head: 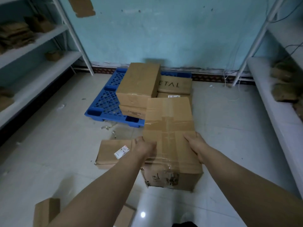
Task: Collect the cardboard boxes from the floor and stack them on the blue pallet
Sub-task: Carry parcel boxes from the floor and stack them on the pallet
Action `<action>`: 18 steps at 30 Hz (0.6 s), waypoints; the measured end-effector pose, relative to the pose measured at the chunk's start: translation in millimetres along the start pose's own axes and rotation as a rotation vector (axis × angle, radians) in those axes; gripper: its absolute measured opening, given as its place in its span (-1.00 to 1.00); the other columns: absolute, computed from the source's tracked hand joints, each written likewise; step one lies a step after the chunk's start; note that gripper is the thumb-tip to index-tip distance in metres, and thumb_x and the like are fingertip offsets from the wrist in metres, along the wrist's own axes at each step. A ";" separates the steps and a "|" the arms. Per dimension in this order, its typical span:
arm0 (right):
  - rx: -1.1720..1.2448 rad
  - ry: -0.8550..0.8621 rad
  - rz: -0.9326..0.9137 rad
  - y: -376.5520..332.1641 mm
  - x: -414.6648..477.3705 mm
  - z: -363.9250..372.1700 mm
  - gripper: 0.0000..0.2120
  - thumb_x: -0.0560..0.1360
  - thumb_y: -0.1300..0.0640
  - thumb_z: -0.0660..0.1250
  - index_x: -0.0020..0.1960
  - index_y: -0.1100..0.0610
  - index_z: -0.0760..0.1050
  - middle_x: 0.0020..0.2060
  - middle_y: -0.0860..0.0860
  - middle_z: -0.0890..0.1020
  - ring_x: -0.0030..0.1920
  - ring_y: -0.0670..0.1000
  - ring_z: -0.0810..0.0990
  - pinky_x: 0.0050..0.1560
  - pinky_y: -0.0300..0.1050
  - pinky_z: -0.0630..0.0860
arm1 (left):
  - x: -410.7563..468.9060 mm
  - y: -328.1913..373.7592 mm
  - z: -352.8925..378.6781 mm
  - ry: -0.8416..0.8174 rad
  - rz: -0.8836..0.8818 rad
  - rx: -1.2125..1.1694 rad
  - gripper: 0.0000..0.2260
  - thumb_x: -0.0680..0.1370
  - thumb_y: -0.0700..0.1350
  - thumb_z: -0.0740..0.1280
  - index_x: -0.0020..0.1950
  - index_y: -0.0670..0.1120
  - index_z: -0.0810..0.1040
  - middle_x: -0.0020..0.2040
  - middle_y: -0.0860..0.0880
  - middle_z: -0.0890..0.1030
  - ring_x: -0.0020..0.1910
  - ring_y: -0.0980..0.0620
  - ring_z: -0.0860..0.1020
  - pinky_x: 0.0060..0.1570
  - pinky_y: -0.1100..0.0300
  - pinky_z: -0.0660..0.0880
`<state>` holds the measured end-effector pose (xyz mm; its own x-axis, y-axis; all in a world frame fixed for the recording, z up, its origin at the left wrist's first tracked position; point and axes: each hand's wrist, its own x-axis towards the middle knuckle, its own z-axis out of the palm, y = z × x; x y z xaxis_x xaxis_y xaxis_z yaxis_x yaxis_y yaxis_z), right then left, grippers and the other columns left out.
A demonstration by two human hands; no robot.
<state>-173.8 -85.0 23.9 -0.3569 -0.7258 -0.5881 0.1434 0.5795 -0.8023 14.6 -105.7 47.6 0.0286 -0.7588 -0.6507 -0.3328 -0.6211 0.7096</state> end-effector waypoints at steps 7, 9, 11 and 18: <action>-0.030 0.031 -0.002 -42.8 82.8 -66.2 -0.51 0.57 -0.05 0.27 0.43 0.08 0.29 0.24 0.08 0.53 0.14 0.14 0.54 0.17 0.05 0.50 | 53.7 63.9 81.1 -0.081 -0.039 0.027 -0.45 0.42 0.09 0.33 0.36 -0.01 0.27 0.17 -0.16 0.54 0.12 -0.22 0.55 0.16 -0.18 0.52; -0.029 0.042 0.027 -50.5 108.4 -73.9 -0.48 0.57 -0.07 0.27 0.46 0.08 0.25 0.27 0.09 0.51 0.20 0.16 0.53 0.21 0.09 0.49 | 94.2 70.5 95.5 -0.092 -0.030 0.067 -0.31 0.27 0.17 0.34 0.36 0.01 0.30 0.16 -0.12 0.56 0.12 -0.20 0.56 0.17 -0.17 0.51; -0.017 0.060 0.050 -60.7 134.1 -77.2 -0.47 0.57 -0.04 0.27 0.47 0.10 0.23 0.28 0.11 0.49 0.22 0.18 0.51 0.17 0.07 0.49 | 129.0 82.4 108.8 -0.095 -0.029 0.081 -0.24 0.18 0.20 0.35 0.35 0.01 0.33 0.16 -0.11 0.58 0.13 -0.20 0.57 0.18 -0.16 0.51; -0.033 0.103 0.084 -119.4 248.5 -77.0 -0.44 0.59 -0.04 0.24 0.52 0.09 0.17 0.36 0.12 0.41 0.30 0.21 0.43 0.19 0.08 0.41 | 210.6 183.6 132.0 -0.132 0.032 0.098 -0.55 0.55 -0.06 0.34 0.36 -0.13 0.28 0.26 -0.12 0.46 0.24 -0.18 0.48 0.26 0.01 0.43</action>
<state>-350.7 -306.0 -18.6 -0.4381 -0.6331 -0.6382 0.1473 0.6498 -0.7457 -164.8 -353.6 5.1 -0.1058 -0.7415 -0.6626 -0.4219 -0.5699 0.7051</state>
